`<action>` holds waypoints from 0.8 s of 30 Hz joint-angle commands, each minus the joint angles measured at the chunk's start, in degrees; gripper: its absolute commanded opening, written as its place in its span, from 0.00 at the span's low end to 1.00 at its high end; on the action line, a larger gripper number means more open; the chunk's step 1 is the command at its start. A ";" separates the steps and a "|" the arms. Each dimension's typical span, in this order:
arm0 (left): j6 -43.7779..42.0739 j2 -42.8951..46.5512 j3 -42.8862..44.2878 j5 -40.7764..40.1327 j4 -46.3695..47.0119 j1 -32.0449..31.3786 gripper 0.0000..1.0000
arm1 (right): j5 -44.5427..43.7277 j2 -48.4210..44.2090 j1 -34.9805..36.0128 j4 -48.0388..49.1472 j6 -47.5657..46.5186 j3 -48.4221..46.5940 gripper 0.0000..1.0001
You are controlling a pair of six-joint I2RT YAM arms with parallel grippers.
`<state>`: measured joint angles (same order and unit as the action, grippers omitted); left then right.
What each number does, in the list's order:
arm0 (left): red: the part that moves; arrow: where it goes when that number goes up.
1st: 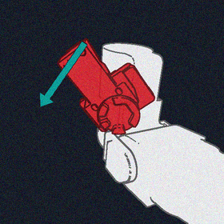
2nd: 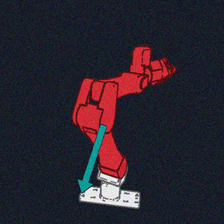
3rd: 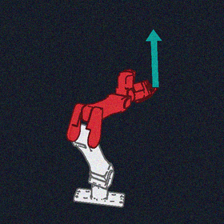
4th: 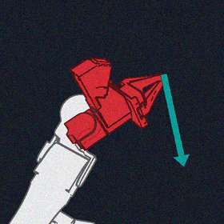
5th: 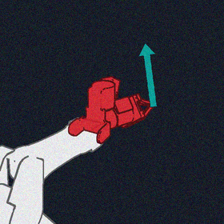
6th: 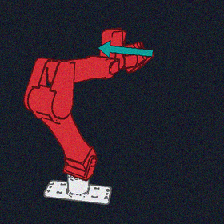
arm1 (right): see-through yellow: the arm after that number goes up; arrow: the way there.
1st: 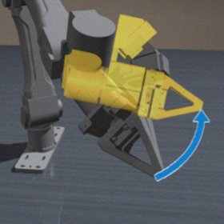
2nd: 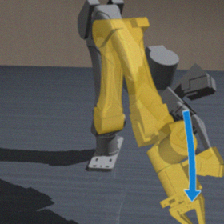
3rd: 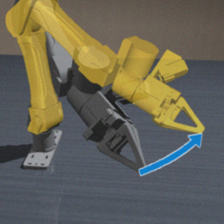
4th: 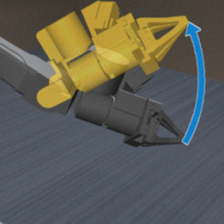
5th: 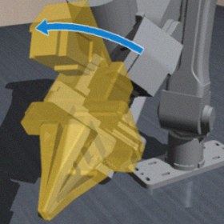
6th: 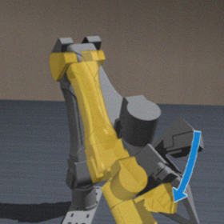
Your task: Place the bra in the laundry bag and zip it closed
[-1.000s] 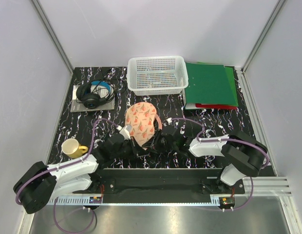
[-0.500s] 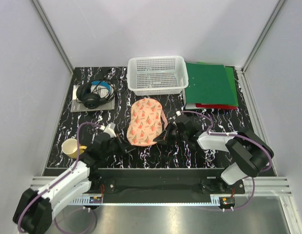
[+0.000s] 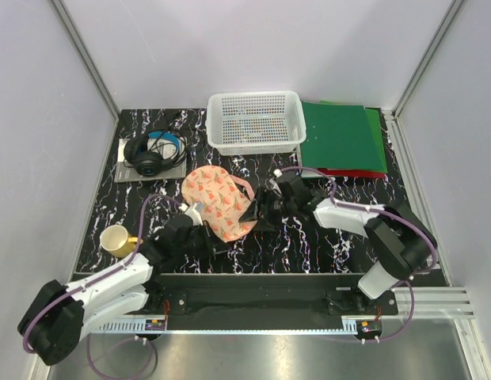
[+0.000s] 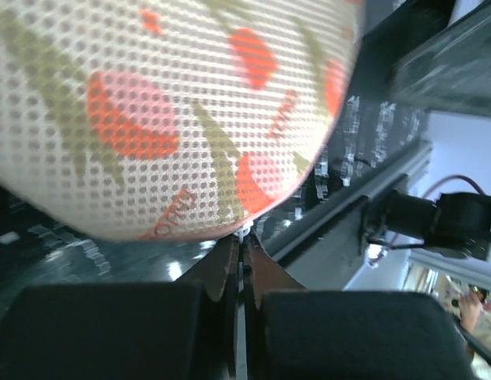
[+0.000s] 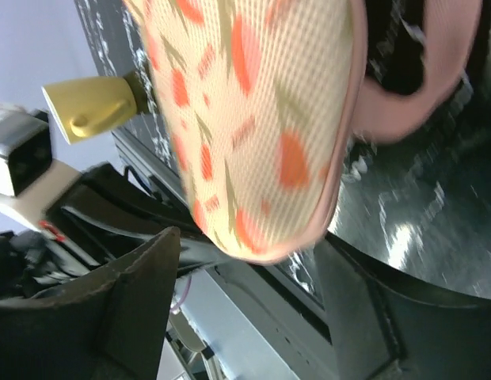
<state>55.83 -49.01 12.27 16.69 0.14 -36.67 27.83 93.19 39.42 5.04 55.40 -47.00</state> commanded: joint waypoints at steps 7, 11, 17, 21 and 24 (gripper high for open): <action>3.14 -11.62 6.36 0.10 15.67 -5.51 0.00 | -4.11 -13.39 2.59 4.16 9.19 11.49 0.82; 3.58 -12.60 7.59 -0.60 16.12 -7.28 0.00 | -1.73 -6.73 3.38 12.35 13.49 11.06 0.80; 2.62 -10.05 6.98 -2.27 11.92 -7.72 0.00 | -4.35 -2.04 3.38 18.17 17.37 10.00 0.33; 0.25 -7.59 6.89 -6.14 1.98 -5.27 0.00 | -5.77 -2.66 2.60 17.99 18.08 11.58 0.15; -2.48 -4.96 4.26 -4.21 -1.71 1.05 0.00 | -4.55 -3.10 1.54 17.90 17.03 12.72 0.08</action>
<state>57.45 -57.49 17.50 13.69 4.97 -41.12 24.64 91.39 42.26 20.34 72.51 -35.53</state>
